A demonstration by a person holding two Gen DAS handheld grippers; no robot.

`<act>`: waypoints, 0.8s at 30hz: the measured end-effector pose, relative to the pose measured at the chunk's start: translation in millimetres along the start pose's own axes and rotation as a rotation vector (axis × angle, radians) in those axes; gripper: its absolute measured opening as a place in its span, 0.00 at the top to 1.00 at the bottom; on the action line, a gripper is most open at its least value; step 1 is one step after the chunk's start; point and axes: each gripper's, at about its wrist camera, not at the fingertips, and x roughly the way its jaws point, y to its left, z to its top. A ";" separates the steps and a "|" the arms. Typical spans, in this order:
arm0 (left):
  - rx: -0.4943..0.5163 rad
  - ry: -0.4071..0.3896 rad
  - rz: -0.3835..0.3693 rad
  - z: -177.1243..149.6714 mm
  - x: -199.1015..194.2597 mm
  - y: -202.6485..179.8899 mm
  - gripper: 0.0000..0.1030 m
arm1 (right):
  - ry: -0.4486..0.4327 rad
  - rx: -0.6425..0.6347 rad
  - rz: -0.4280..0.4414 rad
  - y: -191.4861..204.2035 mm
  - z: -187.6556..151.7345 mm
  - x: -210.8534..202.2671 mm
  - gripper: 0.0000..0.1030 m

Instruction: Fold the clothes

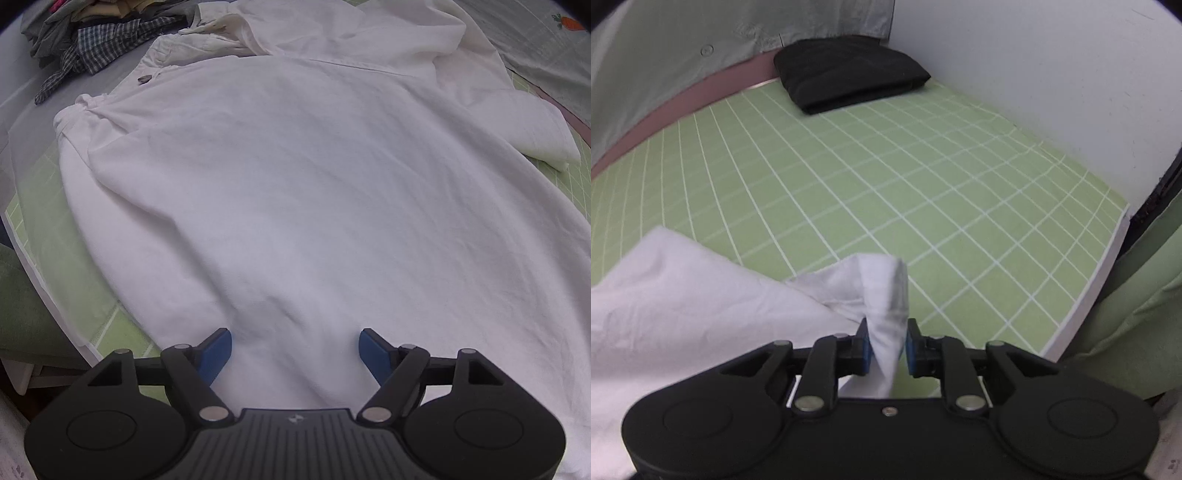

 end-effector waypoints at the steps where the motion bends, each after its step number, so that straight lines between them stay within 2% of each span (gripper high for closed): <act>1: -0.012 0.004 0.000 0.3 0.2 1.5 0.25 | -0.021 -0.004 -0.004 -0.2 -1.8 -3.4 0.71; 3: -0.027 0.013 0.002 1.4 1.0 2.9 0.25 | -0.065 -0.010 -0.011 -0.3 -3.7 -10.2 0.55; 7: -0.033 0.019 0.011 5.5 2.2 1.5 0.24 | -0.176 -0.026 -0.029 8.8 15.3 -20.0 0.49; 10: -0.042 0.028 0.023 7.3 4.3 1.1 0.21 | -0.253 -0.054 -0.035 22.8 30.0 -25.0 0.38; 12: -0.041 0.032 0.029 7.0 5.6 2.0 0.21 | -0.297 -0.073 -0.025 34.0 40.1 -27.0 0.27; 13: -0.041 0.033 0.032 6.8 6.2 2.5 0.21 | -0.308 -0.080 -0.008 39.6 44.4 -26.6 0.25; 15: -0.044 0.037 0.032 6.6 6.6 4.1 0.20 | -0.282 -0.081 0.073 51.9 50.4 -19.4 0.24; 19: -0.032 0.034 0.028 7.9 3.1 10.0 0.20 | -0.134 -0.062 0.258 82.3 54.0 13.8 0.23; 22: -0.013 0.028 0.021 9.9 -0.3 15.1 0.20 | -0.052 -0.014 0.345 99.2 53.6 30.1 0.23; 24: -0.003 0.026 0.012 9.9 -3.4 17.0 0.20 | -0.044 -0.036 0.352 112.8 52.2 34.4 0.21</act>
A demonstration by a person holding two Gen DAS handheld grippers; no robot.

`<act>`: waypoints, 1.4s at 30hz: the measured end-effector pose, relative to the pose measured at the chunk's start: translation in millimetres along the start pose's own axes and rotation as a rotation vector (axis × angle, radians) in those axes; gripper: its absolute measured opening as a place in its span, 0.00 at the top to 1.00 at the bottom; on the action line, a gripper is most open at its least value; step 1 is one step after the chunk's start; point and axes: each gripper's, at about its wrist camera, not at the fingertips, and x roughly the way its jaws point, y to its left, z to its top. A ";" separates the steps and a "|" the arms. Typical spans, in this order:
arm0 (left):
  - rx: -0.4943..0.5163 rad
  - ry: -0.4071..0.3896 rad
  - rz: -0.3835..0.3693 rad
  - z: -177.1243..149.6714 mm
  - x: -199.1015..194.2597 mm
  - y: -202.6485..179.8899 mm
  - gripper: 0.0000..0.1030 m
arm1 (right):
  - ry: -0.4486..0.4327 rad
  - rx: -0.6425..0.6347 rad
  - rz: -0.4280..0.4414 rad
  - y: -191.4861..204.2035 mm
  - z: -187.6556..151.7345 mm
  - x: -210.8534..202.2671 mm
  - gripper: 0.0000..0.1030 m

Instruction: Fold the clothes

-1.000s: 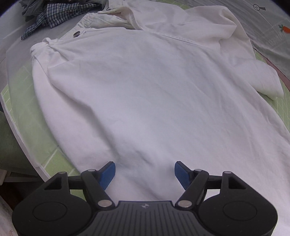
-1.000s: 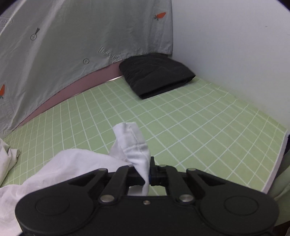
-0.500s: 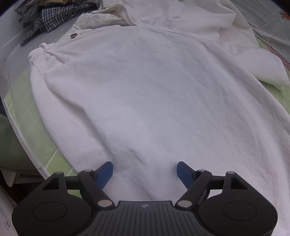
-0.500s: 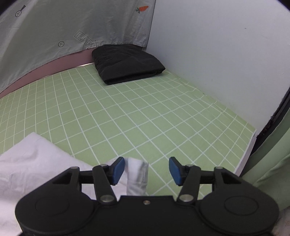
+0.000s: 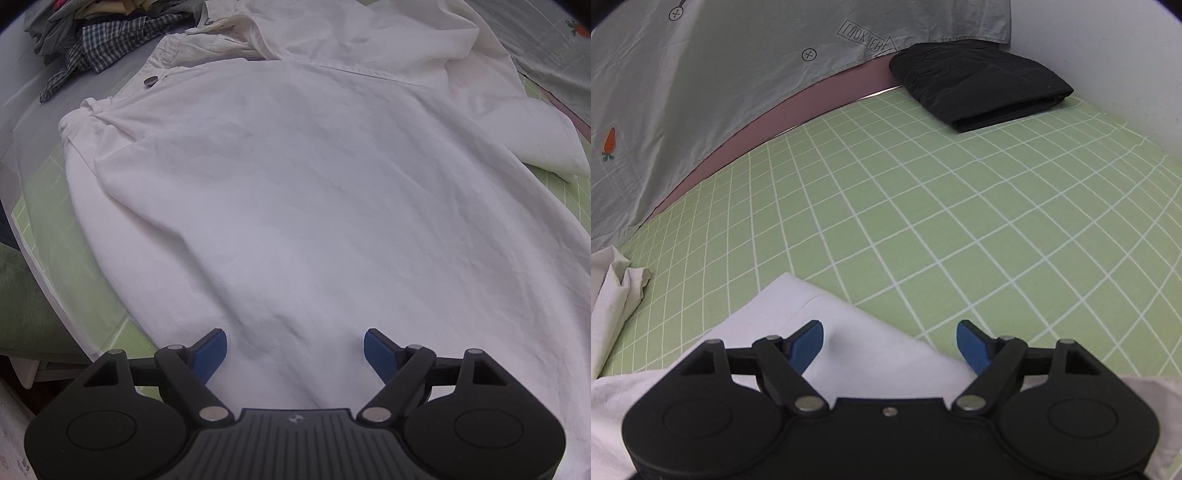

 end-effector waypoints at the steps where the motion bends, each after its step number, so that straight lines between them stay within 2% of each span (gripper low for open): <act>1: 0.005 0.000 -0.005 -0.1 -1.4 0.8 0.20 | 0.006 -0.017 -0.003 6.2 -0.8 4.4 0.21; 8: 0.069 -0.004 -0.031 9.8 1.4 1.6 0.20 | 0.053 -0.080 -0.015 17.4 -5.4 20.8 0.20; 10: 0.080 0.000 -0.040 12.7 2.4 4.6 0.20 | 0.040 -0.098 -0.002 20.2 -9.0 16.0 0.40; 11: 0.087 0.002 -0.043 14.7 3.2 6.3 0.20 | 0.031 -0.104 -0.003 22.6 -11.3 11.0 0.67; 12: 0.093 0.003 -0.046 16.7 4.0 8.1 0.20 | 0.021 -0.111 -0.004 24.9 -13.7 6.1 0.77; 14: 0.107 0.007 -0.052 20.7 5.5 11.6 0.20 | -0.013 -0.114 -0.010 29.5 -20.6 -7.9 0.88; 15: 0.114 0.008 -0.054 22.2 6.1 13.1 0.20 | -0.032 -0.123 -0.017 33.4 -25.8 -15.9 0.91; 21: 0.172 0.021 -0.066 22.1 8.7 15.6 0.20 | -0.101 -0.302 -0.085 76.1 -74.6 -58.7 0.93; 25: 0.211 0.035 -0.059 19.1 12.9 13.0 0.20 | -0.082 -0.463 -0.118 109.5 -118.0 -63.2 0.93; 28: 0.227 0.039 -0.057 18.2 13.8 10.1 0.19 | -0.097 -0.583 -0.172 124.7 -135.8 -62.3 0.92; 31: 0.229 0.040 -0.056 18.0 12.8 7.3 0.19 | -0.070 -0.514 -0.129 116.3 -118.1 -68.4 0.89; 35: 0.214 0.045 -0.053 16.0 11.6 6.2 0.19 | -0.108 -0.305 -0.054 90.1 -88.7 -89.2 0.76; 39: 0.190 0.046 -0.046 12.5 11.3 4.5 0.19 | -0.192 -0.179 -0.067 60.7 -56.6 -105.7 0.70; 42: 0.178 0.042 -0.038 9.3 10.7 3.0 0.19 | -0.182 -0.154 -0.140 37.1 -34.5 -94.2 0.70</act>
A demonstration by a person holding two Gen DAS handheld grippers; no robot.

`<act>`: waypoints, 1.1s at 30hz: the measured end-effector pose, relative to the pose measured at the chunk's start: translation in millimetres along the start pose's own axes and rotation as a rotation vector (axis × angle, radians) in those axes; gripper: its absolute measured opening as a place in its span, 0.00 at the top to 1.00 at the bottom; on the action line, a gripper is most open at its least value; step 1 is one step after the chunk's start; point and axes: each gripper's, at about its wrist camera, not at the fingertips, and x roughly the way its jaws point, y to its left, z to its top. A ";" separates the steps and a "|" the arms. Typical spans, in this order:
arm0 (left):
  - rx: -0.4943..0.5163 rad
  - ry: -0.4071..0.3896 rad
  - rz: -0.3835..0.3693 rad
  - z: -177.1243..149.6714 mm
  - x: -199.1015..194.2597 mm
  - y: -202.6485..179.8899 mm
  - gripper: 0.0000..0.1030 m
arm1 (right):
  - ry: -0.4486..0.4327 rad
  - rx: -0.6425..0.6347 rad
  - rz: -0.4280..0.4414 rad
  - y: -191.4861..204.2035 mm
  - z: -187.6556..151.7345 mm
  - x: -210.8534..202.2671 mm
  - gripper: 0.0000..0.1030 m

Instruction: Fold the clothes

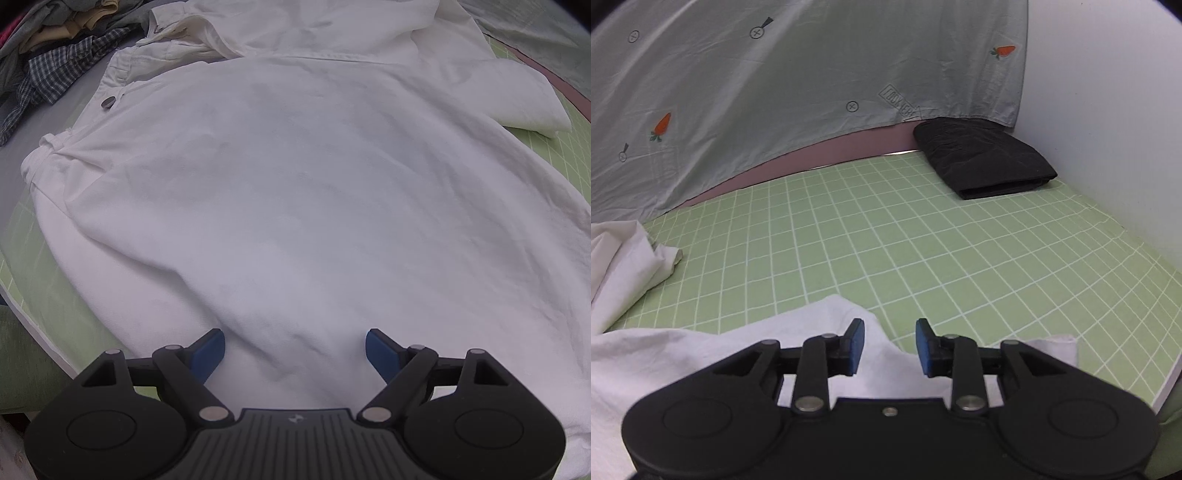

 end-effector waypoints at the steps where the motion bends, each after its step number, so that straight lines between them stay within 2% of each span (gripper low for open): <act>1: -0.006 -0.001 0.003 -1.2 -0.2 -0.8 0.19 | 0.019 -0.027 -0.026 -5.6 1.9 8.7 0.70; 4: -0.019 -0.002 0.011 -5.8 -1.2 -4.7 0.18 | 0.099 -0.102 -0.067 -20.3 0.2 35.5 0.70; 9: -0.028 -0.007 0.037 -12.5 -3.7 -12.3 0.18 | 0.148 -0.209 -0.090 -37.7 -9.9 53.9 0.64; 14: -0.054 -0.009 0.059 -21.2 -10.7 -19.7 0.18 | 0.153 -0.263 -0.039 -53.6 -6.0 62.9 0.60; 19: -0.066 -0.003 0.063 -26.9 -14.1 -30.0 0.18 | 0.108 -0.181 -0.041 -77.3 10.4 68.4 0.56; 22: -0.066 0.008 0.063 -31.9 -13.6 -38.5 0.18 | 0.138 -0.158 -0.022 -87.4 13.8 79.9 0.56; 24: -0.066 0.004 0.066 -34.3 -15.4 -42.8 0.18 | 0.170 -0.179 0.016 -86.7 9.6 83.7 0.56; 31: -0.056 0.003 0.076 -34.2 -15.1 -48.4 0.16 | 0.189 -0.300 0.112 -69.6 -17.7 66.3 0.56; 33: -0.053 0.003 0.077 -29.9 -11.0 -44.7 0.15 | 0.186 -0.340 0.112 -66.4 -24.1 62.3 0.49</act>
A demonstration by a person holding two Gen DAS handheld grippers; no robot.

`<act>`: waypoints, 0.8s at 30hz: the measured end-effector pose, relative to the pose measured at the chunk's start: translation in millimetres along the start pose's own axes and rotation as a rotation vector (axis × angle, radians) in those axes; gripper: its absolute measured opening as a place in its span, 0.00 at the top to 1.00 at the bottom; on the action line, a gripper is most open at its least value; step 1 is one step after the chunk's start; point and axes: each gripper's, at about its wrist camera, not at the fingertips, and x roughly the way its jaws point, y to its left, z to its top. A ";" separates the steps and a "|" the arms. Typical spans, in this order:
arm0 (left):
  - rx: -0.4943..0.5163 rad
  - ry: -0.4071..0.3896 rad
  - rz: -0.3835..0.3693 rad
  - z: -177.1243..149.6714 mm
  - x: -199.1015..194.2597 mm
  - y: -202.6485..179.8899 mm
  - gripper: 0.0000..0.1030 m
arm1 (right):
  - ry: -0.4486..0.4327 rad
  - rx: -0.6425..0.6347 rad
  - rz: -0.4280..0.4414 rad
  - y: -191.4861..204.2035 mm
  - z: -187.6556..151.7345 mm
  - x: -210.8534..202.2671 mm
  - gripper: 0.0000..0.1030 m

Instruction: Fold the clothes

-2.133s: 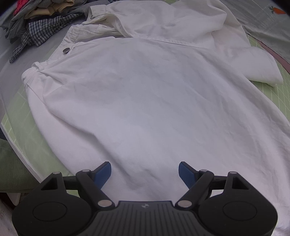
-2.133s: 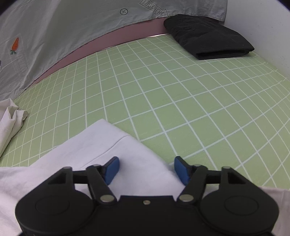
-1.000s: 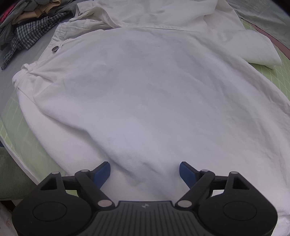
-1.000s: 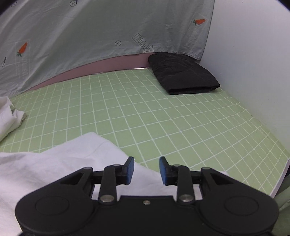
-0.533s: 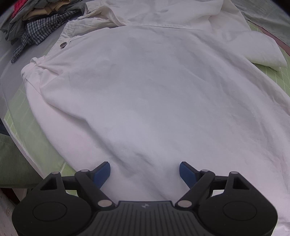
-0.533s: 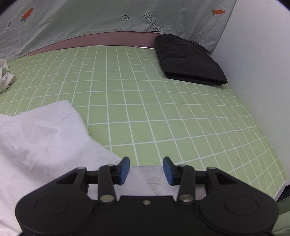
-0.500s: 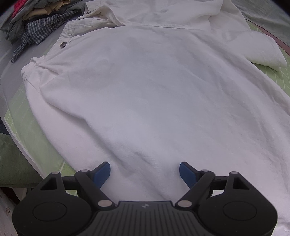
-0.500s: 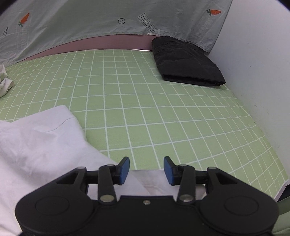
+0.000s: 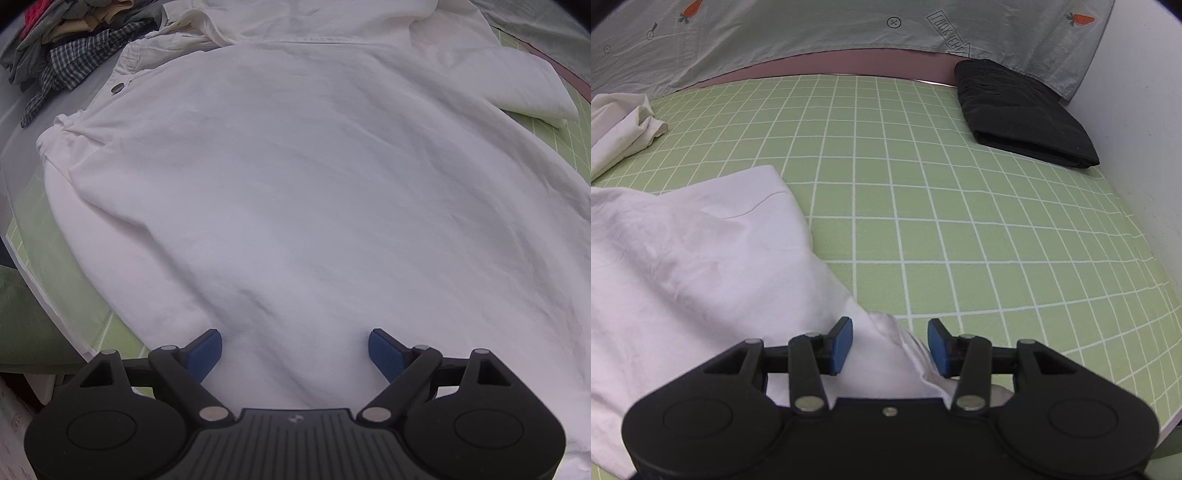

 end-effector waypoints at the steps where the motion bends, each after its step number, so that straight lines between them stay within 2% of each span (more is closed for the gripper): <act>1: -0.001 0.001 -0.002 0.7 0.7 0.1 0.15 | 0.001 -0.019 -0.009 1.2 -1.8 0.1 0.46; 3: -0.004 0.005 -0.007 2.6 2.1 -0.9 0.15 | 0.001 -0.040 -0.021 0.1 -3.8 1.1 0.38; 5: -0.003 0.006 -0.008 2.6 1.6 -0.8 0.14 | 0.012 -0.023 0.003 -5.8 -2.2 3.4 0.38; 7: -0.002 0.005 -0.009 3.2 1.4 -0.5 0.13 | 0.030 0.002 0.049 -12.8 0.5 6.1 0.43; 9: -0.009 0.005 -0.011 3.9 2.6 2.5 0.12 | 0.046 0.023 0.088 -17.2 2.2 6.5 0.69; 10: -0.013 0.005 -0.013 4.2 3.2 4.0 0.11 | 0.048 0.026 0.090 -18.4 2.3 5.7 0.72; 11: -0.017 0.004 -0.014 4.5 3.8 5.4 0.10 | 0.043 0.030 0.090 -20.2 2.7 4.0 0.80; 15: -0.037 0.008 -0.031 3.4 9.1 8.4 0.09 | -0.034 0.069 0.071 -33.1 6.3 -11.3 0.95; 17: -0.042 0.006 -0.036 2.3 9.0 9.1 0.08 | -0.112 0.136 0.060 -46.7 12.4 -31.2 0.96; 19: -0.045 0.002 -0.045 0.4 8.7 9.3 0.08 | -0.224 0.208 -0.004 -61.3 20.3 -61.3 0.96; 22: -0.069 -0.003 -0.041 -2.8 8.3 9.6 0.05 | -0.369 0.393 0.013 -93.2 21.8 -105.5 0.96; 23: -0.076 -0.003 -0.039 -3.6 8.1 9.5 0.04 | -0.357 0.401 -0.006 -95.6 18.4 -104.9 0.96; 24: -0.082 -0.004 -0.037 -4.3 8.0 9.4 0.04 | -0.306 0.352 -0.058 -92.4 14.1 -94.1 0.96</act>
